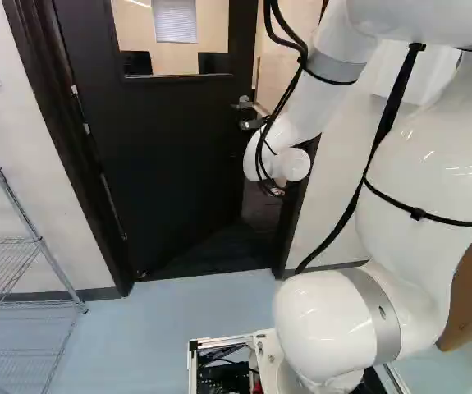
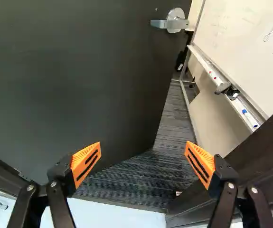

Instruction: Open the door and move inside

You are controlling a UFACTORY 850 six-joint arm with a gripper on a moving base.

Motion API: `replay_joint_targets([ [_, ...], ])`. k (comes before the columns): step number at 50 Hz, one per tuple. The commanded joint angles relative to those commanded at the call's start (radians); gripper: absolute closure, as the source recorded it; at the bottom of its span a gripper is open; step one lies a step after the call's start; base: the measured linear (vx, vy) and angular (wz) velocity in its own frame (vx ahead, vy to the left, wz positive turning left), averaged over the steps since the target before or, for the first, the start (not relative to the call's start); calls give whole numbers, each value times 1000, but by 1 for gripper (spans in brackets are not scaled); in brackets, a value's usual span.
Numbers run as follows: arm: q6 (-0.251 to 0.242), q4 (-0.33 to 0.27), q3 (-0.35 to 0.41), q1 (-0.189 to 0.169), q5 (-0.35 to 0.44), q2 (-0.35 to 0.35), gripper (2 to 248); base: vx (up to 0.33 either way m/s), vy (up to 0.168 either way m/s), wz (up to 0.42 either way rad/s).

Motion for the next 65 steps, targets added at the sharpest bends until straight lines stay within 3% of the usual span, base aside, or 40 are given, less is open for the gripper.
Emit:
replay_joint_targets([
  [65,0,0,0,0,0,0,3,54,51,-7],
])
